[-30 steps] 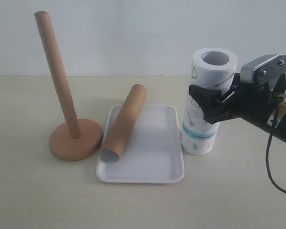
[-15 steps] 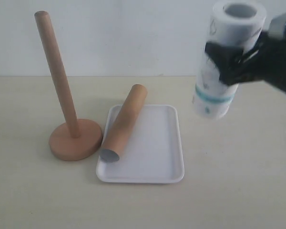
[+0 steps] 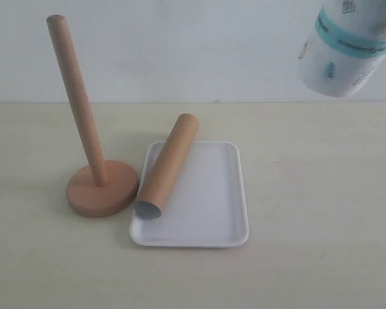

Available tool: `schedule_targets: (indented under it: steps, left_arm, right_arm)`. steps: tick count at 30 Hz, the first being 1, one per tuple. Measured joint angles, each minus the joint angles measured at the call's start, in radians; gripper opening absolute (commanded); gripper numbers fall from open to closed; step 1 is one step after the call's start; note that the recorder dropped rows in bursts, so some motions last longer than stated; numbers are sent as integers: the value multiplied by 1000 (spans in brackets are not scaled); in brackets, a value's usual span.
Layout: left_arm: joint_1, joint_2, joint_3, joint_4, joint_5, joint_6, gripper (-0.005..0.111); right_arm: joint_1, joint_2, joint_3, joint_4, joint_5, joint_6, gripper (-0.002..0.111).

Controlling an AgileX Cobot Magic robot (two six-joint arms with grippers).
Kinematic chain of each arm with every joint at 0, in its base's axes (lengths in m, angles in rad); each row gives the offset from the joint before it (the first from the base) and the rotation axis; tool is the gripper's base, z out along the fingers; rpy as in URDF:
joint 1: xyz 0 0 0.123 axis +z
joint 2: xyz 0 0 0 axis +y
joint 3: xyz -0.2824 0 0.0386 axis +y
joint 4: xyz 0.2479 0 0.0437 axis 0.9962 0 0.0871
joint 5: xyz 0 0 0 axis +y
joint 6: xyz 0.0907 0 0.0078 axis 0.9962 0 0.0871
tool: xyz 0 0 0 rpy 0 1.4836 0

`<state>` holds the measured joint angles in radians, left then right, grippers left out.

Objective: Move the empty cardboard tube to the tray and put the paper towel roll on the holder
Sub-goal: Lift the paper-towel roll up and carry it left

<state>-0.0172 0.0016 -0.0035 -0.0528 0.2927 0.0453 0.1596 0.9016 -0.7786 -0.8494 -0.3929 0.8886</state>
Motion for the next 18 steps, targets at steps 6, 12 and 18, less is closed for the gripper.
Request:
schedule_targets:
  steps: [6, 12, 18]
  left_arm:
    - [0, 0, 0, 0, 0, 0, 4]
    - [0, 0, 0, 0, 0, 0, 4]
    - [0, 0, 0, 0, 0, 0, 4]
  right_arm:
    - [32, 60, -56, -287, -190, 304, 0]
    - [227, 148, -245, -402, -124, 407, 0]
    - [495, 261, -456, -448, 73, 413, 0]
